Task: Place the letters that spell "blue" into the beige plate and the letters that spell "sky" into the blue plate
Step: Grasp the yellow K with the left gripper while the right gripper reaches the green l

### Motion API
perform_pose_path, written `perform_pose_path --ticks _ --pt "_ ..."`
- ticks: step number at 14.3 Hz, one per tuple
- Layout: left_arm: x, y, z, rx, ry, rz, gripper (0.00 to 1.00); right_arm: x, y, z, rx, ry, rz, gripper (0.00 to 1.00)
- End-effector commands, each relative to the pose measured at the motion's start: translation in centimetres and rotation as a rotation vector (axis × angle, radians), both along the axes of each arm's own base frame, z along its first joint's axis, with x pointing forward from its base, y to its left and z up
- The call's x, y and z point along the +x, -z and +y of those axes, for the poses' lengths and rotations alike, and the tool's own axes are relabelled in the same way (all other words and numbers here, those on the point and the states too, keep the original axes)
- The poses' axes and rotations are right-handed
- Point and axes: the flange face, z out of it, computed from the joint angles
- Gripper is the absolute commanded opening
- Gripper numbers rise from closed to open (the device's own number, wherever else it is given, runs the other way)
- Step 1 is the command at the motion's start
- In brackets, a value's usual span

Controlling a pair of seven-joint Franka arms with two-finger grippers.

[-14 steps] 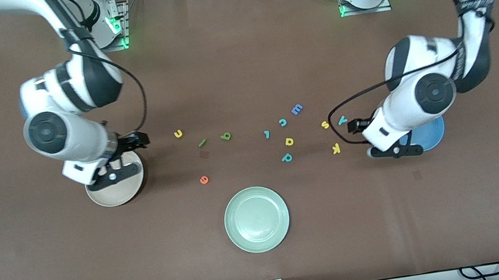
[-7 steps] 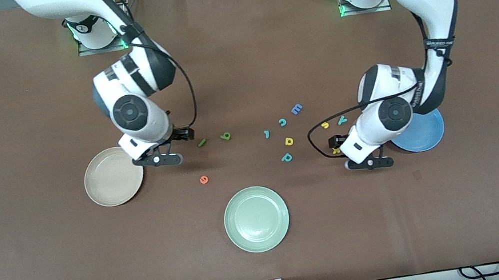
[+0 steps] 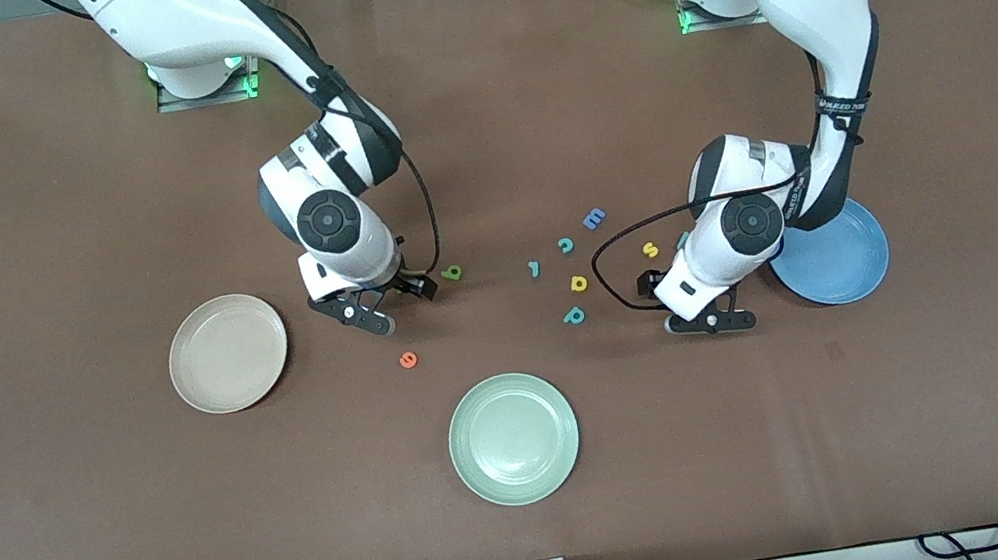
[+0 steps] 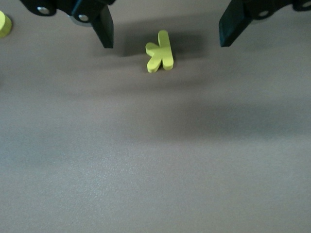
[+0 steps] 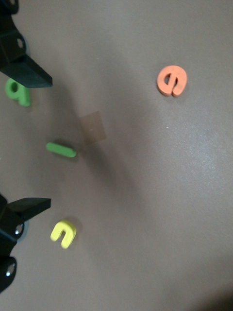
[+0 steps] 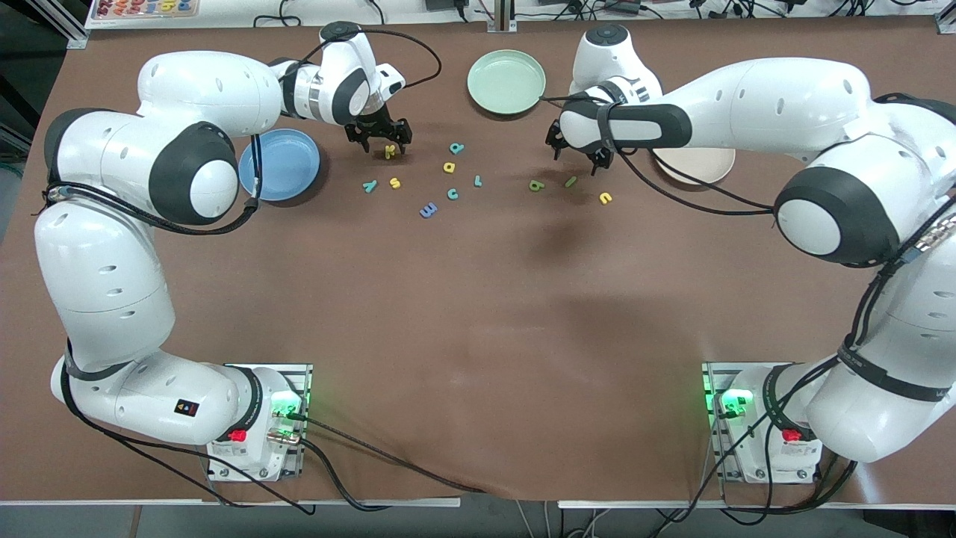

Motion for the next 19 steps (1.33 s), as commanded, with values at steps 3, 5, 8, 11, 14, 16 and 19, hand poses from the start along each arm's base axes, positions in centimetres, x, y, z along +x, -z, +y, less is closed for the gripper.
perform_pose_path --ticks 3,5,8,11,14,16,19 --pt "0.1 0.9 -0.3 0.008 0.014 -0.04 0.59 -0.3 1.3 -0.5 0.013 0.164 0.008 1.0" --pt "0.2 0.9 -0.2 0.009 0.013 -0.039 0.39 -0.9 2.1 -0.4 0.036 0.224 -0.013 0.98" --pt "0.2 0.4 -0.3 0.01 0.015 -0.039 0.1 -1.7 2.6 -0.3 0.042 0.266 -0.032 0.9" --pt "0.5 -0.9 0.1 0.013 0.013 -0.039 0.05 -1.9 2.8 -0.2 0.039 0.295 -0.031 0.82" --pt "1.5 -5.4 3.2 0.05 -0.022 0.015 0.05 -2.4 3.4 0.2 0.032 0.286 -0.023 0.74" --pt "2.4 -7.8 7.3 0.069 -0.053 0.079 0.05 -2.6 3.8 0.3 0.027 0.283 -0.018 0.72" --pt "2.7 -9.3 12.8 0.071 -0.036 0.15 0.05 -2.9 4.2 0.2 0.018 0.281 -0.007 0.63"
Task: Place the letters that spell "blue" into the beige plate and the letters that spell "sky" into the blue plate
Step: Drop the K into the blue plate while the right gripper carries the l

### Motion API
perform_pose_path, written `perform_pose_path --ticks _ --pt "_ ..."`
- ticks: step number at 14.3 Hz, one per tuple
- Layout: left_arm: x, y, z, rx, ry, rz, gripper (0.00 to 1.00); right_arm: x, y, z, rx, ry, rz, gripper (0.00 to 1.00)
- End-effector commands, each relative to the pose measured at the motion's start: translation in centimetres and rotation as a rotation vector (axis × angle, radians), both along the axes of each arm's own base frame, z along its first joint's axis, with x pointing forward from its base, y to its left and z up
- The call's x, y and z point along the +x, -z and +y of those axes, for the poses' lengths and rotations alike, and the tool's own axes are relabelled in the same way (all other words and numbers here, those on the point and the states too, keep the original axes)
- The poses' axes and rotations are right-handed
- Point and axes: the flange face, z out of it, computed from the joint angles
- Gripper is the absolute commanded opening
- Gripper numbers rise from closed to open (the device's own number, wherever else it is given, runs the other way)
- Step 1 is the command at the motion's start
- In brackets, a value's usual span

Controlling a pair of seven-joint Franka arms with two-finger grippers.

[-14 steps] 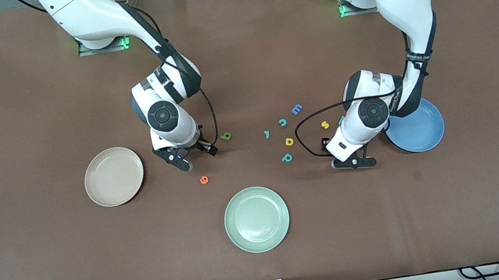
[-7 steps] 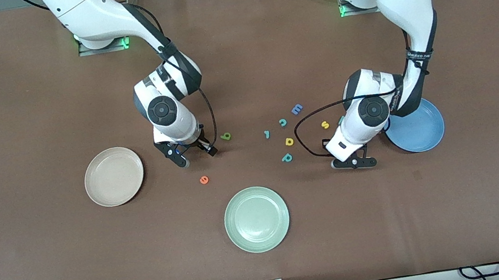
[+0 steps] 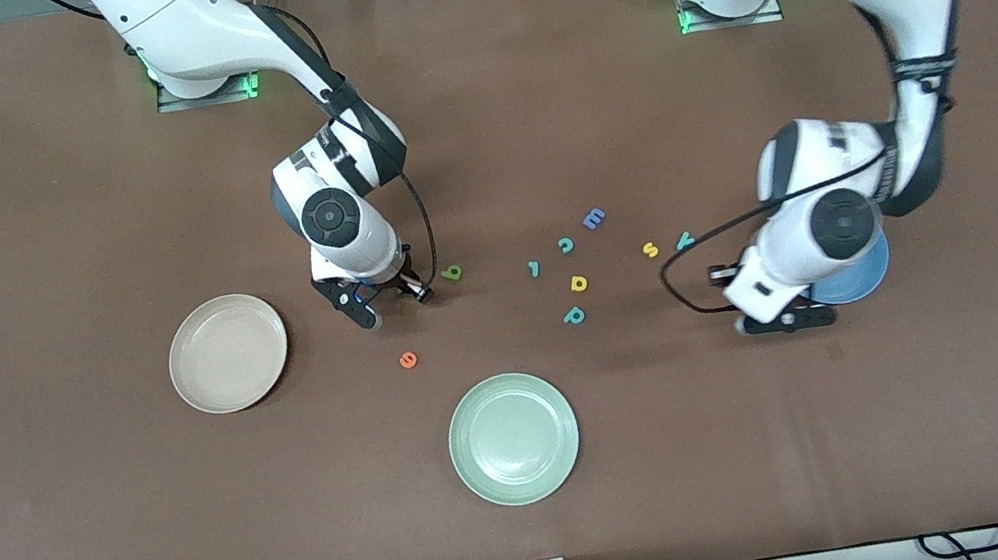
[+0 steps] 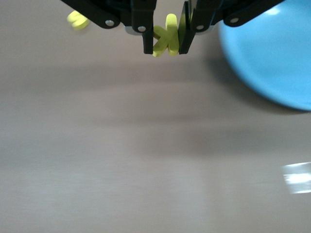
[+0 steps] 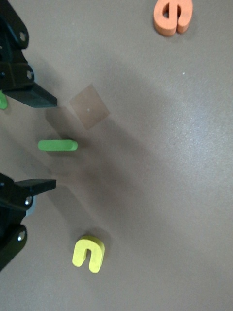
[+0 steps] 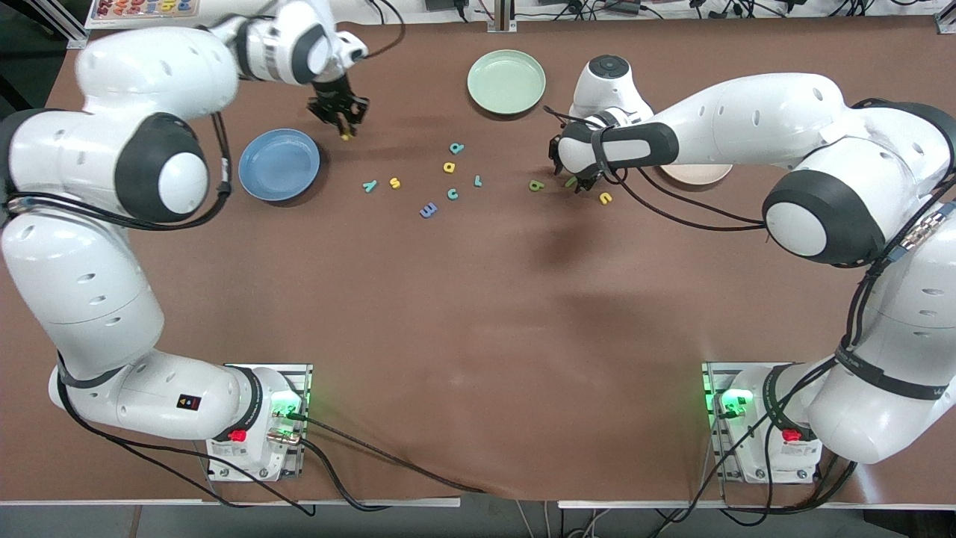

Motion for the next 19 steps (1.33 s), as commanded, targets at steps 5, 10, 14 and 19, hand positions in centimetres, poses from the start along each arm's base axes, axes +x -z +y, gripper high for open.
perform_pose_path --ticks 5,10,14,19 --pt "-2.6 4.3 8.7 0.023 -0.024 0.174 0.05 -0.4 0.2 -0.2 0.003 0.012 0.007 0.48" --pt "-3.0 6.3 10.3 0.028 -0.041 0.182 0.34 0.1 0.1 -0.8 0.007 -0.033 0.004 0.15" --pt "-2.8 5.2 10.1 0.027 -0.039 0.172 1.0 0.9 -0.7 -1.0 0.016 -0.079 -0.016 0.09" --pt "-4.1 -0.4 5.4 0.025 0.033 0.189 1.0 4.2 -5.4 -5.1 0.018 -0.159 -0.005 0.09"
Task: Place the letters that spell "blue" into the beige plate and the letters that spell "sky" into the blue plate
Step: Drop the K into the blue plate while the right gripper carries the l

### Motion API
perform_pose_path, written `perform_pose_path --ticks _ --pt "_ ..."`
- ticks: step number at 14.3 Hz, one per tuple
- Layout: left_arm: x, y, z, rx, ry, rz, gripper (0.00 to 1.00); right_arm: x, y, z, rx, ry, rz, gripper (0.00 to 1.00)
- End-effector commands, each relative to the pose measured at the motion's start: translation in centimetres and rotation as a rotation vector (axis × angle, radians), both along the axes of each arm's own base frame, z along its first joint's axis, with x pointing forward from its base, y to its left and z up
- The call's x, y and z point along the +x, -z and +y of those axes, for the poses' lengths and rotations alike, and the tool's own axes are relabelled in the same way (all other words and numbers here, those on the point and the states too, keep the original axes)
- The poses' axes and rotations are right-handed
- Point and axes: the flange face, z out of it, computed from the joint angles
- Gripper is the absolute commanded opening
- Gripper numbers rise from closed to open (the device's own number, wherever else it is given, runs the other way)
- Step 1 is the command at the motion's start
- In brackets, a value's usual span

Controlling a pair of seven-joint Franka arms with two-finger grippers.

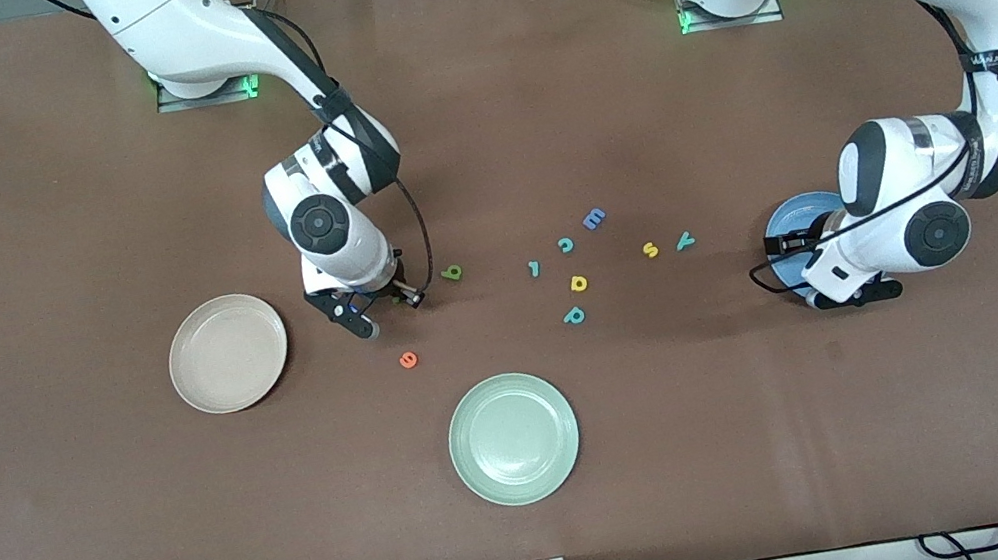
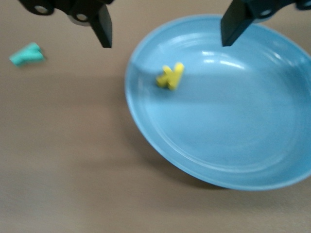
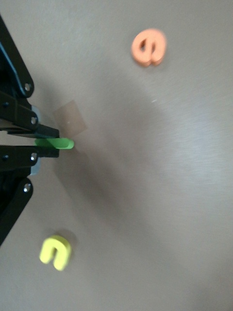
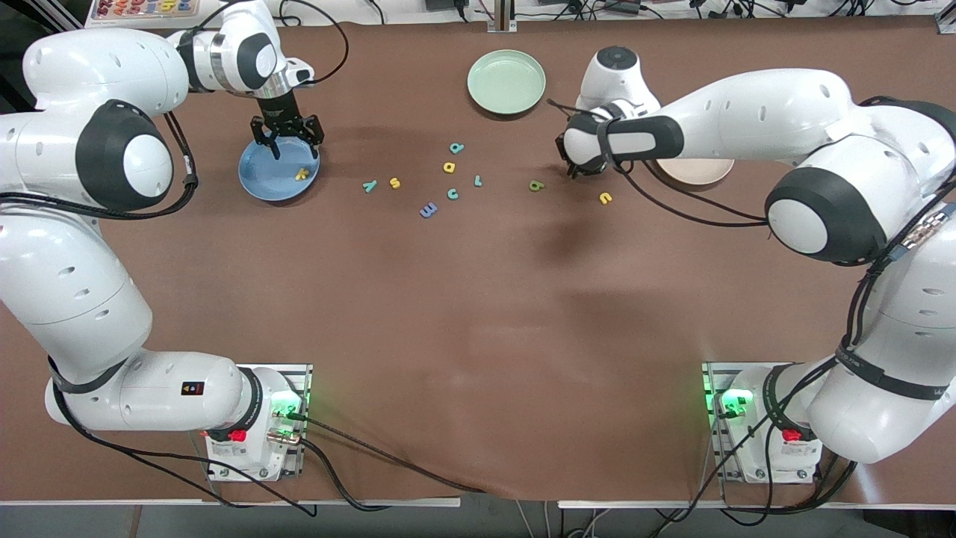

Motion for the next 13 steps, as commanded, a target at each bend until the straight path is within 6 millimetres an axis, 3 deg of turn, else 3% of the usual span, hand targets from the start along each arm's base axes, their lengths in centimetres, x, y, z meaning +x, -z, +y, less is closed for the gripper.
perform_pose_path --ticks 1,4,5,8,9,11,13 --pt "-1.6 -4.2 -3.8 0.006 0.054 -0.012 1.0 2.6 -3.9 -4.9 0.008 -0.062 0.051 0.09" --pt "-3.1 -6.0 -9.0 -0.02 0.132 -0.031 1.0 4.5 -5.4 -14.4 0.013 -0.232 0.174 0.09" --pt "-3.7 -7.9 -10.4 -0.026 0.165 -0.054 1.0 5.3 -5.4 -18.0 0.023 -0.263 0.185 0.09" --pt "-5.0 -11.3 -13.0 -0.114 0.456 -0.066 1.0 5.6 -3.9 -24.9 0.06 -0.34 0.207 0.09" --pt "-5.3 -12.1 -13.5 -0.143 0.549 -0.07 1.0 5.1 -3.0 -26.4 0.068 -0.343 0.223 0.09" --pt "-5.7 -11.7 -13.8 -0.171 0.634 -0.048 1.0 4.7 -2.1 -28.4 0.079 -0.351 0.235 0.09" --pt "-6.8 -8.4 -14.5 -0.164 0.664 -0.06 1.0 4.8 -1.1 -28.4 0.076 -0.353 0.234 0.15"
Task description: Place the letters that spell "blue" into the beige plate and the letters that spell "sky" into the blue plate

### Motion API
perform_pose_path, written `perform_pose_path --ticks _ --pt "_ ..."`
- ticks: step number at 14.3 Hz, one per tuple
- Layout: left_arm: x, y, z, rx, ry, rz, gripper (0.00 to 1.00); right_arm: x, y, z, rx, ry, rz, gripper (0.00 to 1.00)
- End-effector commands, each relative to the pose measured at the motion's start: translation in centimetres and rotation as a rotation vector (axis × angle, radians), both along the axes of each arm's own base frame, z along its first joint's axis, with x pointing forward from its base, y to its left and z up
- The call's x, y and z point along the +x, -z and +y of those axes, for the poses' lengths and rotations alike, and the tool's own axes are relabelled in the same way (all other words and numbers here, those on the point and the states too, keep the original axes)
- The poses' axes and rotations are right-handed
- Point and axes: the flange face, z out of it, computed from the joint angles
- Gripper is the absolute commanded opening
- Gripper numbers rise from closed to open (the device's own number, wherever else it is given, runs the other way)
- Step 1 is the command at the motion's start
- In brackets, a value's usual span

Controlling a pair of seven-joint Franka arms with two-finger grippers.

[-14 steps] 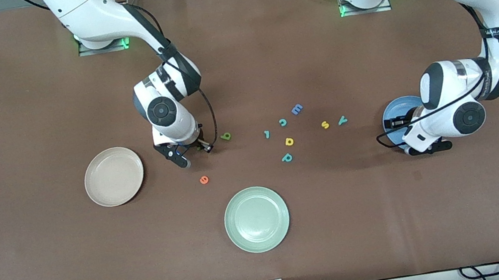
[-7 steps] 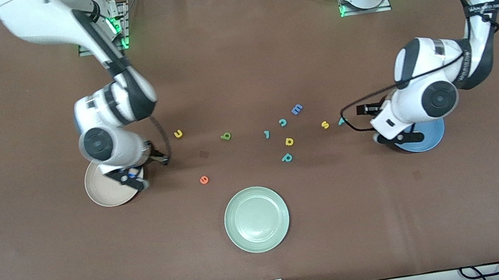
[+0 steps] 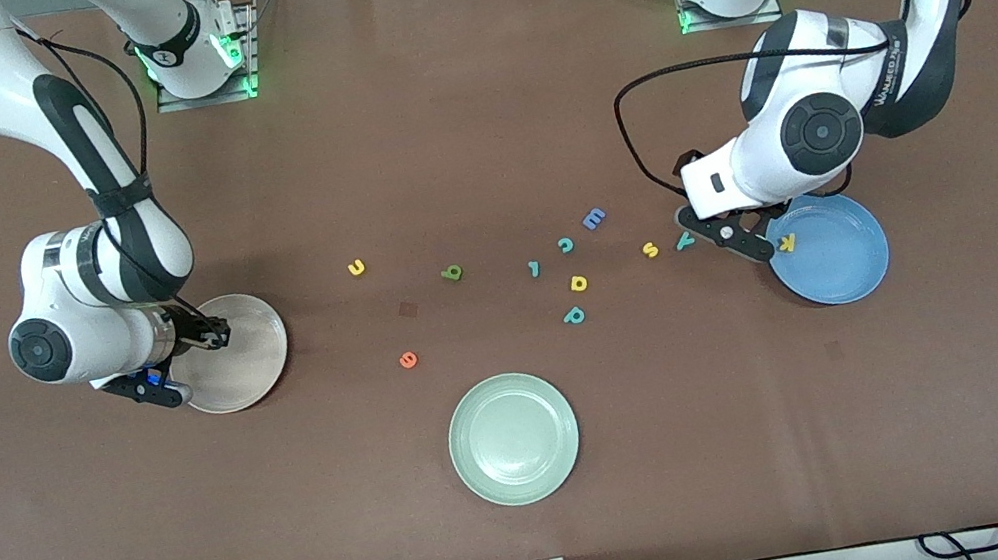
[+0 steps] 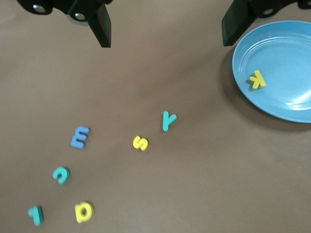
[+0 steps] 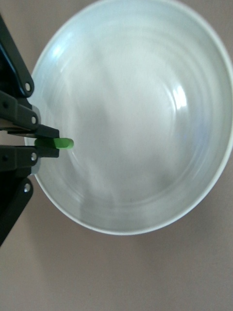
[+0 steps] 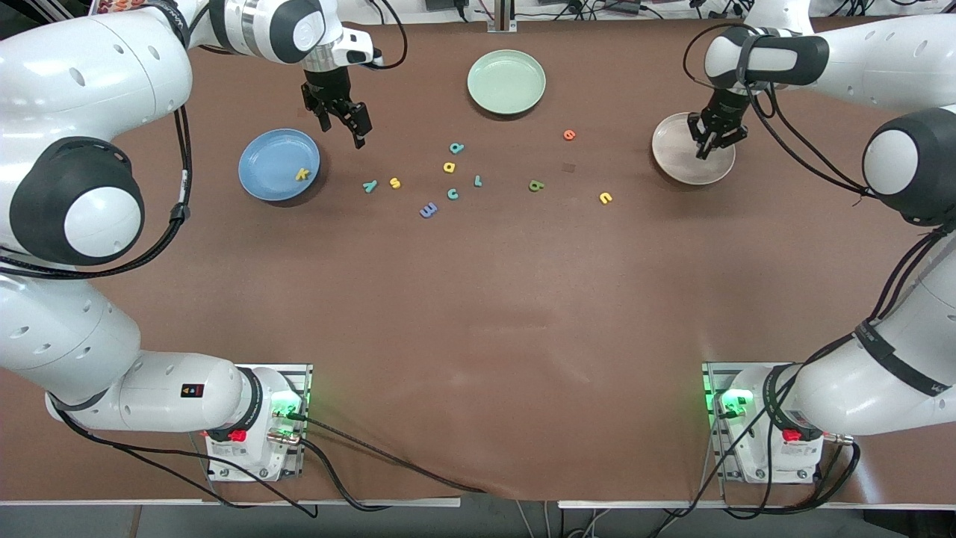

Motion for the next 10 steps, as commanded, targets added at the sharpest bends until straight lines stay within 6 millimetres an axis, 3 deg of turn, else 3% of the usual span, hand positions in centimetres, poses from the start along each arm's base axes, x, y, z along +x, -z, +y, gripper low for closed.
perform_pose_path --ticks 1,2,3,5,7,10 --pt "-2.1 4.8 0.0 0.019 0.102 -0.053 1.0 -0.1 1.0 0.5 0.008 -0.026 -0.013 0.24" --pt "-2.8 6.9 0.0 0.028 0.14 -0.093 1.0 -0.1 1.5 0.2 0.007 -0.026 -0.011 0.85" --pt "-3.1 8.3 0.0 0.033 0.168 -0.103 1.0 0.1 1.4 0.0 0.011 -0.035 -0.012 1.0" --pt "-3.6 10.4 -1.7 0.073 0.282 -0.129 1.0 0.1 -0.6 2.4 0.025 -0.081 -0.021 1.0" --pt "-3.1 12.4 -2.3 0.059 0.334 -0.182 1.0 -0.6 -1.0 6.8 0.035 -0.16 -0.022 1.0" --pt "-2.9 14.5 -2.2 0.025 0.328 -0.192 1.0 -2.8 -1.2 15.5 0.039 -0.298 -0.032 1.0"
